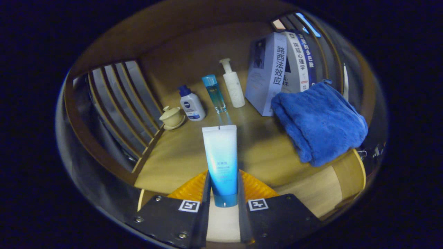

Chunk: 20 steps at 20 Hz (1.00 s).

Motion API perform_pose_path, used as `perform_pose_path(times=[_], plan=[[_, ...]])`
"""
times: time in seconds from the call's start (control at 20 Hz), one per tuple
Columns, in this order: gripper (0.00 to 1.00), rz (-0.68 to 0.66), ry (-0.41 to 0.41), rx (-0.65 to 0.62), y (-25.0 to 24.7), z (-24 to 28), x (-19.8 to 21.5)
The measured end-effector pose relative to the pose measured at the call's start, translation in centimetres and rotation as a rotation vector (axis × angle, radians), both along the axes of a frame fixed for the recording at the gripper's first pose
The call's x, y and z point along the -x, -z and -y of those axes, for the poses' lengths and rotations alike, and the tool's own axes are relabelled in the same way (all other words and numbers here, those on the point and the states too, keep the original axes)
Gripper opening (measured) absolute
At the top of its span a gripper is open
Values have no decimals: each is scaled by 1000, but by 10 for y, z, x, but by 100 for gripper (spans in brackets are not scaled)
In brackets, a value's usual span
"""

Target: Pull open the drawer, take out the items inside it, and place them on the countertop above the cabinet.

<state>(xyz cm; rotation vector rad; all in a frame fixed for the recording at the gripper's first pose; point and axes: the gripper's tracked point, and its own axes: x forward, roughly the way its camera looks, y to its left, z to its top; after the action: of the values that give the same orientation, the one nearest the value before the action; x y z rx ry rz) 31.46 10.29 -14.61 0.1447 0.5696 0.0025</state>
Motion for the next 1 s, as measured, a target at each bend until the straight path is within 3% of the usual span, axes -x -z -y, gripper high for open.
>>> perform_pose_path(times=[0.45, 0.8, 0.95, 1.0], plan=[[37, 59, 52, 33, 5, -2, -52], [43, 97, 61, 84, 5, 6, -57], [81, 140, 59, 109, -5, 7, -47], [87, 164, 54, 117, -12, 6, -41]])
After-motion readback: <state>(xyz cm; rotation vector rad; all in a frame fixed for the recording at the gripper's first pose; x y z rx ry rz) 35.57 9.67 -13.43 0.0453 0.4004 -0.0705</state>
